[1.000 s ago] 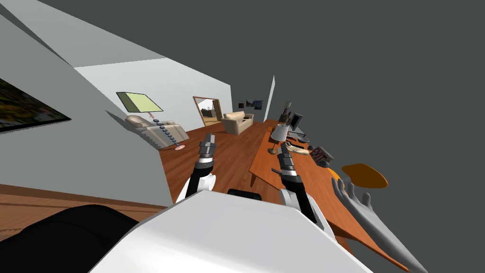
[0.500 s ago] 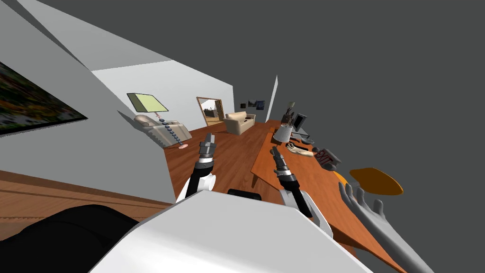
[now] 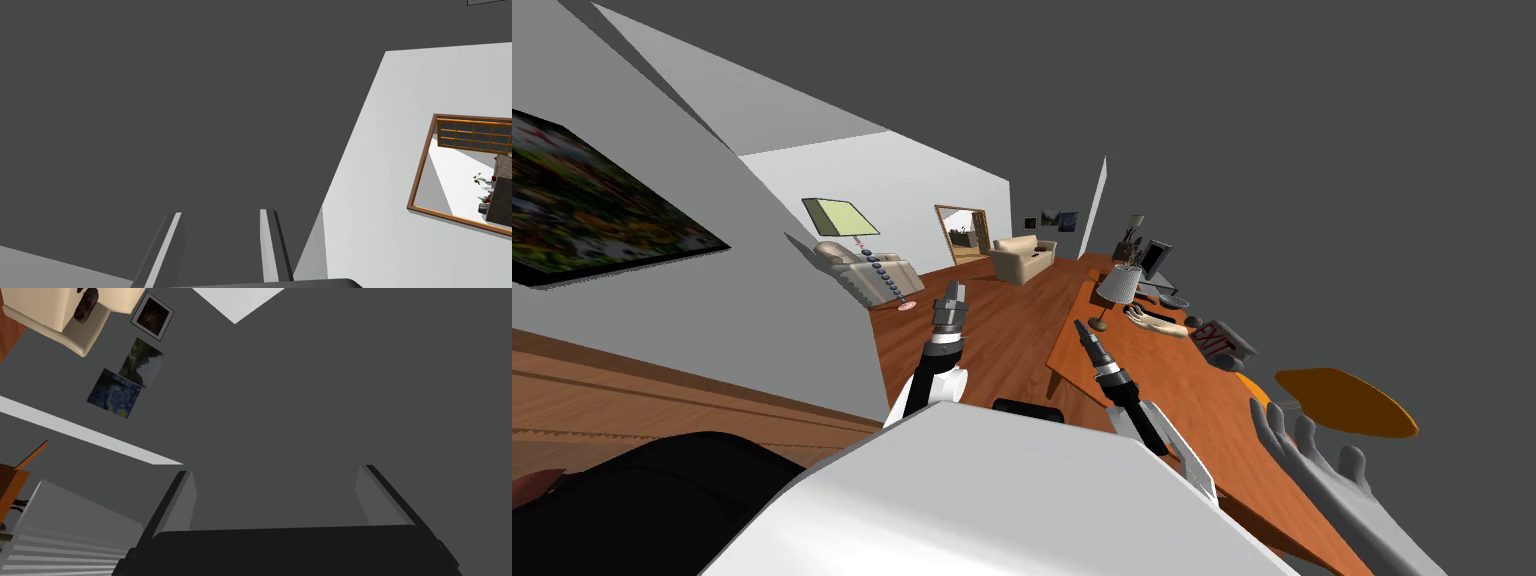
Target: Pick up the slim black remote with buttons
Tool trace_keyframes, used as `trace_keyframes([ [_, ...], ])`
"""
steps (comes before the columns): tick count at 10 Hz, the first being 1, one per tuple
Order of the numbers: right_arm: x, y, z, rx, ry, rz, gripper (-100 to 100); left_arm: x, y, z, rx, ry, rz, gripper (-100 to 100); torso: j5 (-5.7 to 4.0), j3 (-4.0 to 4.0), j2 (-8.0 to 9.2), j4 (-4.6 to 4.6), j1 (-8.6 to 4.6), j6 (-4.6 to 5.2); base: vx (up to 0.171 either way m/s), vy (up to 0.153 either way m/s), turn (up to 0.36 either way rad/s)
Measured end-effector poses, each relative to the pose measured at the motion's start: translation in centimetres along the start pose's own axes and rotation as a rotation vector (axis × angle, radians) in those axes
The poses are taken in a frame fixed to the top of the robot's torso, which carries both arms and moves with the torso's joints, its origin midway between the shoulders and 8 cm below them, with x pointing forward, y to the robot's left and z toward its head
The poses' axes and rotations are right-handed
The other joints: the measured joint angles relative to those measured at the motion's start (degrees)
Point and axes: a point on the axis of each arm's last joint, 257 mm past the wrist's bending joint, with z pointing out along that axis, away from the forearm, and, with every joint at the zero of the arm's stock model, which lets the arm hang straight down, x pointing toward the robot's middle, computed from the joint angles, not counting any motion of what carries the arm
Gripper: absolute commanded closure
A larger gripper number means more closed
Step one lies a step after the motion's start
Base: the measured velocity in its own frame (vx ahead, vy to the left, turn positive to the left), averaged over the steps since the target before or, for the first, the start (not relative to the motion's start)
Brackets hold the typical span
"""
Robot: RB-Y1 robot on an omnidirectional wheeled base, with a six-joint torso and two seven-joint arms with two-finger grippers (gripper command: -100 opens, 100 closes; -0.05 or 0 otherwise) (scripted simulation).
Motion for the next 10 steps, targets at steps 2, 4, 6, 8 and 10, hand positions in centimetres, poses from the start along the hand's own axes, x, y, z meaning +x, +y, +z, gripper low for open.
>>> trace_keyframes([
  [2, 1.5, -1.3, -0.4, 0.008, 0.057, -0.045, -100, 0.0, 0.0, 0.0, 0.0, 0.0, 0.0, 0, 0.0, 0.0, 0.0, 0.0, -0.01, 0.0, 0.013, 0.024, 0.067],
  [4, 3.4, -3.2, -1.3, 0.021, 0.132, -0.105, -100, 0.0, 0.0, 0.0, 0.0, 0.0, 0.0, 0, 0.0, 0.0, -0.01, 0.0, 0.01, 0.01, 0.023, 0.041, 0.114],
  [6, 5.2, -5.4, -2.6, 0.04, 0.225, -0.176, -100, 0.0, 0.0, 0.0, 0.0, 0.0, 0.0, 0, 0.03, -0.04, -0.08, -0.01, 0.13, -0.01, 0.019, 0.034, 0.097],
  [8, 6.4, -7.6, -4.2, 0.061, 0.296, -0.23, -100, 0.0, 0.0, 0.0, 0.0, 0.0, 0.0, 0, -0.01, 0.01, 0.02, 0.0, -0.04, 0.01, 0.013, 0.023, 0.064],
  [10, 7.1, -8.7, -4.8, 0.075, 0.33, -0.254, -100, 0.0, 0.0, 0.0, 0.0, 0.0, 0.0, 0, 0.0, 0.02, 0.03, 0.01, -0.03, 0.02, -0.004, -0.006, -0.018],
])
